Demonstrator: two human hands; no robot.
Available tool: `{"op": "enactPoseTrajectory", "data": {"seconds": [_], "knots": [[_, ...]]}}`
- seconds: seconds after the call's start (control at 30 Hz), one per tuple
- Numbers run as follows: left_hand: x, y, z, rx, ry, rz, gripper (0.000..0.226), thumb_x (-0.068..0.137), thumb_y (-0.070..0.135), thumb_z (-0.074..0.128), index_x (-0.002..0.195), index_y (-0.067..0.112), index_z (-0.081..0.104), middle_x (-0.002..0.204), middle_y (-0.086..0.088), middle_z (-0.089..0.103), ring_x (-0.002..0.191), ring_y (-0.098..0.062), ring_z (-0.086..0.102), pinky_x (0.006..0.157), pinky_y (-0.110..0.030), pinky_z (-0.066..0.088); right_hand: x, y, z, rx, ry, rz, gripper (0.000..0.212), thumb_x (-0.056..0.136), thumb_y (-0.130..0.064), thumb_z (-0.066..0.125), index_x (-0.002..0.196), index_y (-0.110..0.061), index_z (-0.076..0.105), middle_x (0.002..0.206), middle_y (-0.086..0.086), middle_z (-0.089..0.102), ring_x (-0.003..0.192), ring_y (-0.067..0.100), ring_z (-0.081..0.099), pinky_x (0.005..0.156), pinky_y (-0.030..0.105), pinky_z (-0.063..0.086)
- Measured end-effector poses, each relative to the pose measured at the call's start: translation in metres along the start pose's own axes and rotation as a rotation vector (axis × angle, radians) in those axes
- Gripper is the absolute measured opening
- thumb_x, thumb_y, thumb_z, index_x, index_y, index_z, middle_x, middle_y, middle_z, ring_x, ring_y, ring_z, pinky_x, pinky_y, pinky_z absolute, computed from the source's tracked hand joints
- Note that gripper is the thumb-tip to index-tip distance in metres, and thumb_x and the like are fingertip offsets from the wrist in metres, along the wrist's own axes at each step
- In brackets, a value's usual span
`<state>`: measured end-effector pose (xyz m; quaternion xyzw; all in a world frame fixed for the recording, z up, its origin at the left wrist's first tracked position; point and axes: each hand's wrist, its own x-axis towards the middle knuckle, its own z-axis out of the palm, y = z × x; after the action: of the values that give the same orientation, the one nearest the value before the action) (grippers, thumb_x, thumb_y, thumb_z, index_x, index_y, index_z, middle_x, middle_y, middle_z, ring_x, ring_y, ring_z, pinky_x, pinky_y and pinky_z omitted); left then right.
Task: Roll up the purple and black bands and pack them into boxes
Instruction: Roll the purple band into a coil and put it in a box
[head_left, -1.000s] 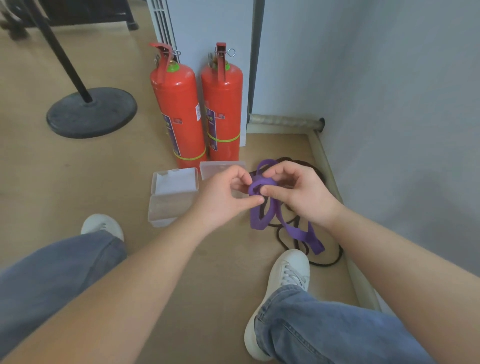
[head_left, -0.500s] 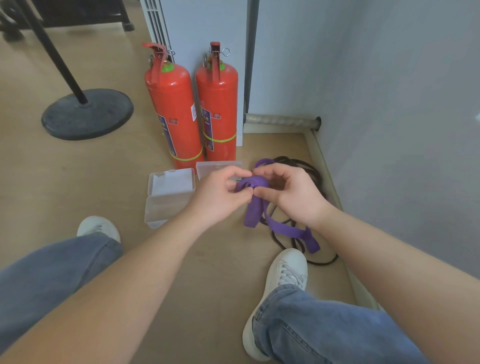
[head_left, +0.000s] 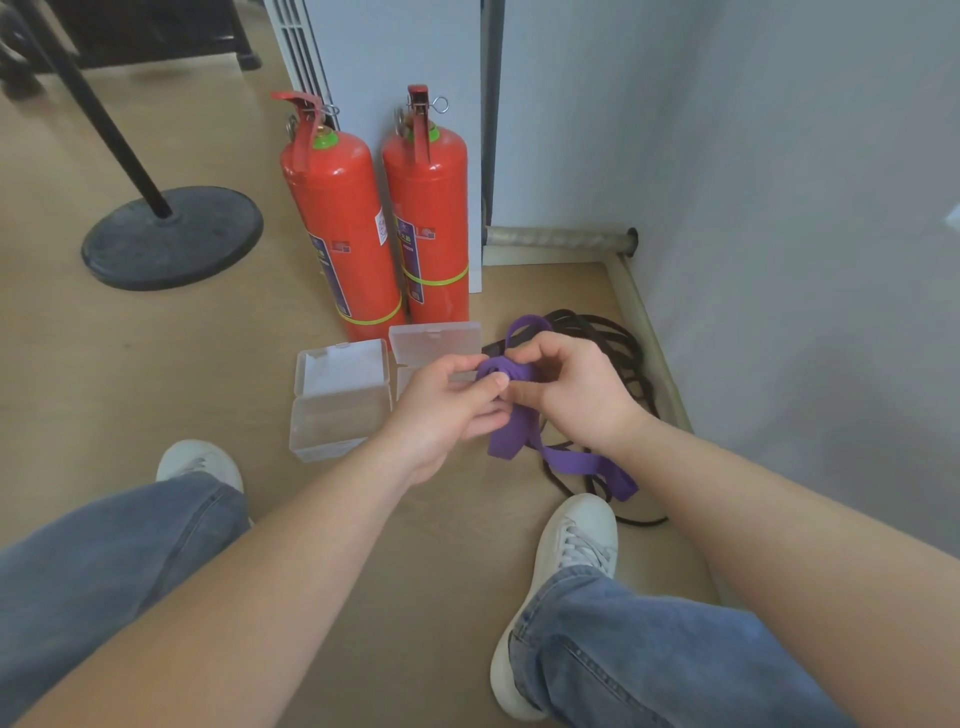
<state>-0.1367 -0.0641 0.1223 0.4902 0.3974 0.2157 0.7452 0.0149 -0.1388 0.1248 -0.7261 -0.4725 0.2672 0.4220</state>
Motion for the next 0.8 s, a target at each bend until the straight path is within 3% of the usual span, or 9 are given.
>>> {"op": "enactPoseTrajectory", "data": {"seconds": [0.13, 0.2, 0.27, 0.33, 0.43, 0.67, 0.8], "knots": [[0.0, 0.007, -0.012, 0.264, -0.07, 0.0, 0.029, 0.092, 0.023, 0.071, 0.117, 0.014, 0.059, 0.11, -0.01, 0.073, 0.093, -0.014, 0.075, 0.071, -0.038, 0.063, 0.005, 0.0, -0.013, 0.072, -0.164, -0.015, 0.025, 0.078, -0.004, 0.086, 0.098, -0.013, 0.073, 0.099, 0.0, 0.074, 0.09, 0.013, 0.072, 0.09, 0.036, 0.059], [0.002, 0.012, -0.02, 0.449, -0.063, 0.063, 0.031, 0.085, 0.025, 0.079, 0.109, 0.016, 0.062, 0.106, -0.002, 0.075, 0.087, -0.006, 0.073, 0.067, -0.031, 0.062, 0.005, -0.003, -0.017, 0.075, -0.243, -0.033, 0.025, 0.079, 0.002, 0.083, 0.098, -0.012, 0.073, 0.099, 0.001, 0.075, 0.09, 0.012, 0.073, 0.089, 0.031, 0.058], [0.003, 0.019, -0.023, 0.516, -0.109, 0.109, 0.04, 0.082, 0.02, 0.082, 0.116, 0.02, 0.062, 0.105, 0.001, 0.075, 0.086, -0.007, 0.073, 0.064, -0.026, 0.059, 0.006, -0.004, -0.018, 0.047, -0.274, -0.058, 0.025, 0.08, 0.003, 0.081, 0.1, -0.012, 0.075, 0.099, 0.003, 0.077, 0.091, 0.019, 0.075, 0.09, 0.035, 0.06], [0.003, 0.025, -0.024, 0.521, -0.176, 0.133, 0.048, 0.082, 0.013, 0.081, 0.126, 0.019, 0.063, 0.106, -0.001, 0.075, 0.09, -0.01, 0.075, 0.069, -0.025, 0.059, 0.007, -0.004, -0.016, 0.026, -0.268, -0.068, 0.026, 0.08, 0.002, 0.082, 0.1, -0.014, 0.077, 0.1, 0.003, 0.077, 0.093, 0.024, 0.075, 0.092, 0.042, 0.06], [0.002, 0.027, -0.025, 0.499, -0.213, 0.123, 0.041, 0.085, 0.007, 0.078, 0.125, 0.013, 0.067, 0.11, -0.007, 0.074, 0.095, -0.015, 0.075, 0.077, -0.03, 0.062, 0.008, -0.006, -0.015, 0.019, -0.247, -0.051, 0.03, 0.078, -0.001, 0.084, 0.102, -0.016, 0.077, 0.104, -0.001, 0.076, 0.093, 0.019, 0.075, 0.092, 0.044, 0.06], [0.0, 0.022, -0.027, 0.496, -0.281, 0.055, 0.013, 0.091, 0.01, 0.071, 0.103, 0.015, 0.074, 0.102, -0.01, 0.071, 0.091, -0.012, 0.074, 0.077, -0.026, 0.06, 0.004, -0.015, -0.016, -0.019, -0.251, -0.067, 0.027, 0.074, -0.004, 0.089, 0.091, -0.019, 0.073, 0.091, -0.003, 0.076, 0.084, 0.013, 0.074, 0.084, 0.031, 0.061], [0.001, 0.026, -0.028, 0.49, -0.273, 0.068, 0.007, 0.093, 0.012, 0.069, 0.099, 0.014, 0.071, 0.097, -0.005, 0.073, 0.088, -0.009, 0.074, 0.076, -0.022, 0.059, 0.004, -0.022, -0.017, 0.005, -0.254, -0.1, 0.027, 0.078, -0.004, 0.086, 0.099, -0.019, 0.078, 0.094, -0.007, 0.077, 0.086, 0.006, 0.073, 0.082, 0.02, 0.057]]}}
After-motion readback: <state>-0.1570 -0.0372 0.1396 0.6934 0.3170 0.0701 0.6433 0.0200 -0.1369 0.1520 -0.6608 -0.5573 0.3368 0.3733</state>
